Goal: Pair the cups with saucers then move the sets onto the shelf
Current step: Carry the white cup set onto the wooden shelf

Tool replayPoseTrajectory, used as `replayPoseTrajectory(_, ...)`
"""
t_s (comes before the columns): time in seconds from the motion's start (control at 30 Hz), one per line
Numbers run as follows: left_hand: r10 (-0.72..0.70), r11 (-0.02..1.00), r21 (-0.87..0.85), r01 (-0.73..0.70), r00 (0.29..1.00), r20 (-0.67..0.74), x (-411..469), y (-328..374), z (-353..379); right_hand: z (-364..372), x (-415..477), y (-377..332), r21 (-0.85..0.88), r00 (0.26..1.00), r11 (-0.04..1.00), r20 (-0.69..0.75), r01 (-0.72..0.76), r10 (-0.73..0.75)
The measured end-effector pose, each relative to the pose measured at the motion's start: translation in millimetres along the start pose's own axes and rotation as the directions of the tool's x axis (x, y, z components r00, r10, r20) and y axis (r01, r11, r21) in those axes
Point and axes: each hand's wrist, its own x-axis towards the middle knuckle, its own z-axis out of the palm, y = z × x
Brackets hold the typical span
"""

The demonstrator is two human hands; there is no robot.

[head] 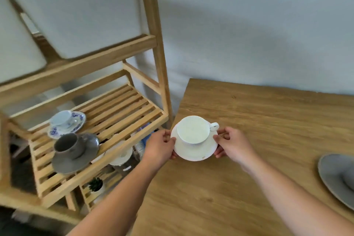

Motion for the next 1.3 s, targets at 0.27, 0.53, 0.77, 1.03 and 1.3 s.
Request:
replayPoseTrajectory(0.27,-0.109,0.994,-0.035,0.104,0.967,-0.231,31,-42,-101,116,62,-48,-0.075,0.958,0.997,0.285,0.022,0.000)
replayPoseTrajectory(0.53,-0.199,0.979,-0.101,0.175,0.918,-0.342,103,-80,-143,194,144,-70,-0.160,0.928,0.986,0.372,0.047,0.016)
replayPoseTrajectory(0.77,-0.301,0.953,-0.178,0.245,0.833,-0.464,178,-99,-142,237,220,-74,-0.213,0.929,0.968,0.366,0.132,-0.046)
replayPoseTrajectory(1.03,-0.328,0.945,-0.206,0.256,0.732,-0.597,249,-111,-152,281,286,-79,-0.224,0.926,0.961,0.371,0.161,-0.069)
replayPoseTrajectory(1.3,-0.370,0.928,-0.210,0.308,0.680,-0.634,276,-116,-159,310,310,-78,-0.230,0.937,0.965,0.348,0.129,-0.042)
